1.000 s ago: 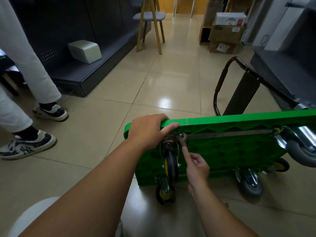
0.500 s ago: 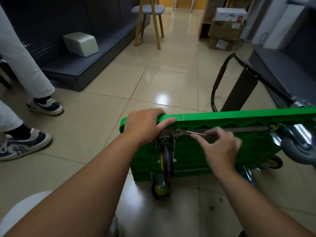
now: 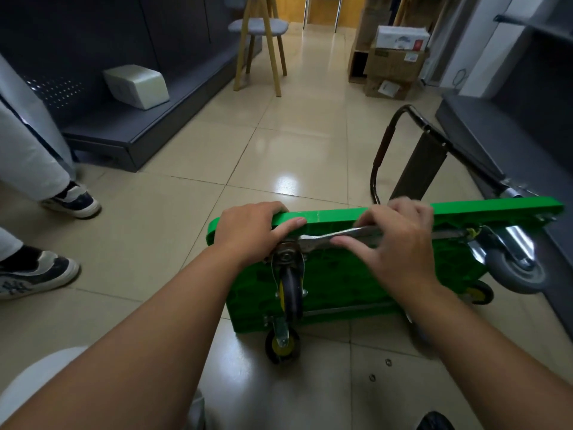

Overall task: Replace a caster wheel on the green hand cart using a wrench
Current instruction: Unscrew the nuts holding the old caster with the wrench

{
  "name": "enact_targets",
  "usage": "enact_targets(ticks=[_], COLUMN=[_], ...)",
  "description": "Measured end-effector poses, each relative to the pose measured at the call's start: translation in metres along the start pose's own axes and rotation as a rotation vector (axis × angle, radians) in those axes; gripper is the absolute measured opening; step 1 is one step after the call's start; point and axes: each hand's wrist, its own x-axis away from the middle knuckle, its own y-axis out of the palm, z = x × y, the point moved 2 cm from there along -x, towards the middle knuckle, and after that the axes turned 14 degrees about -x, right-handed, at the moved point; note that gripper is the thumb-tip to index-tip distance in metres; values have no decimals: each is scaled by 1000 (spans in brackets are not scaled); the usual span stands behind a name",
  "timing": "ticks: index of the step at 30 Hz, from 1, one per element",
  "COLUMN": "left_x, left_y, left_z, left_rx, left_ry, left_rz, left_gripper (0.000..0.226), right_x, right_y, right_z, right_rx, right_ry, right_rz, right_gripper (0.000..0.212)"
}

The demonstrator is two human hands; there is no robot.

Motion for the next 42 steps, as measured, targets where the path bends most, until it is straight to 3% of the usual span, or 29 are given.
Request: enact_targets(ticks=[3, 7, 12, 22, 27, 31, 33, 38, 42], left_x=[0, 0, -1, -1, -2, -2, -2, -1, -1], left_y=[0, 1, 2, 6, 6, 4, 3, 2, 3], left_z=[0, -1, -1, -2, -2, -1, -1, 0, 0], left_rx=[-8, -18, -27, -51, -46, -40, -39, -32, -21], left_ry=[1, -2, 2, 9, 9, 8, 6, 6, -3], left_rz=[1, 5, 13, 52, 52, 45, 39, 33, 30], left_gripper=[62, 64, 63, 66, 64, 64, 64, 63, 65], right_x=[35, 70, 91, 94, 83, 62, 43, -20, -35], right_y=[26, 73, 117, 150, 132, 92, 65, 17, 8], right_z=[23, 28, 21, 10, 16, 36, 36, 6, -15], right_rx=[-446, -848, -998, -1052, -922, -521, -279, 212, 409], right_ry=[509, 849, 1007, 1076, 910, 713, 503, -274, -520], right_rz=[88, 254, 300, 398, 385, 229, 161, -9, -76], right_gripper=[39, 31, 30, 32, 31, 45, 41, 44, 42])
